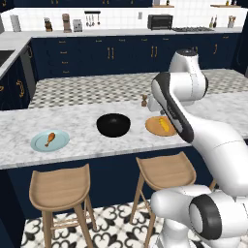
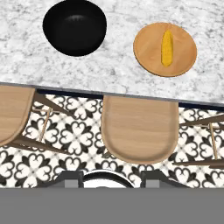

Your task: Pick the chicken drumstick and corn from their plates and place them in the bowl. Then put the bowl in the fridge.

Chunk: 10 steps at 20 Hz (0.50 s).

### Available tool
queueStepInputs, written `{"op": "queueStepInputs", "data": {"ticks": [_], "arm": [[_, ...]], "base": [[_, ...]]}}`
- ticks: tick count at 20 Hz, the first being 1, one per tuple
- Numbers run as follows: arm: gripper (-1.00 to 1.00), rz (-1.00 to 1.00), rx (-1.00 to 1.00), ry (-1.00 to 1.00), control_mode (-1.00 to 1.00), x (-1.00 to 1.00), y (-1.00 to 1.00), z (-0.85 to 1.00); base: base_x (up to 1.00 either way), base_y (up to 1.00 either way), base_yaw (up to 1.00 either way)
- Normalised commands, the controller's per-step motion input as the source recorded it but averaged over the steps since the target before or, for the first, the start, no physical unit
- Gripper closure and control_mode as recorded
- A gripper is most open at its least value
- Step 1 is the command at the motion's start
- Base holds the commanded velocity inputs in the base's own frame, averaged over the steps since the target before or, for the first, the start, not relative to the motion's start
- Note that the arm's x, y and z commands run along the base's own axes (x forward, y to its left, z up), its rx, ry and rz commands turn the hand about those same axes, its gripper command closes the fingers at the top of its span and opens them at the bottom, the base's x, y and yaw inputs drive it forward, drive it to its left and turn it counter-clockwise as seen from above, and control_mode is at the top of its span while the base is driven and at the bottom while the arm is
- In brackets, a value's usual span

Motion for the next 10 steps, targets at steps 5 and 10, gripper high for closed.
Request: {"op": "queueStepInputs", "data": {"ticks": [5,10], "arm": [[-1.00,0.00,0.01,0.00,-1.00,-0.31,0.00,-0.06],[-1.00,0.00,0.00,-0.01,-1.00,-0.14,-0.33,-0.55]], "base": [[0.00,0.00,0.00],[0.00,0.00,0.00]]}}
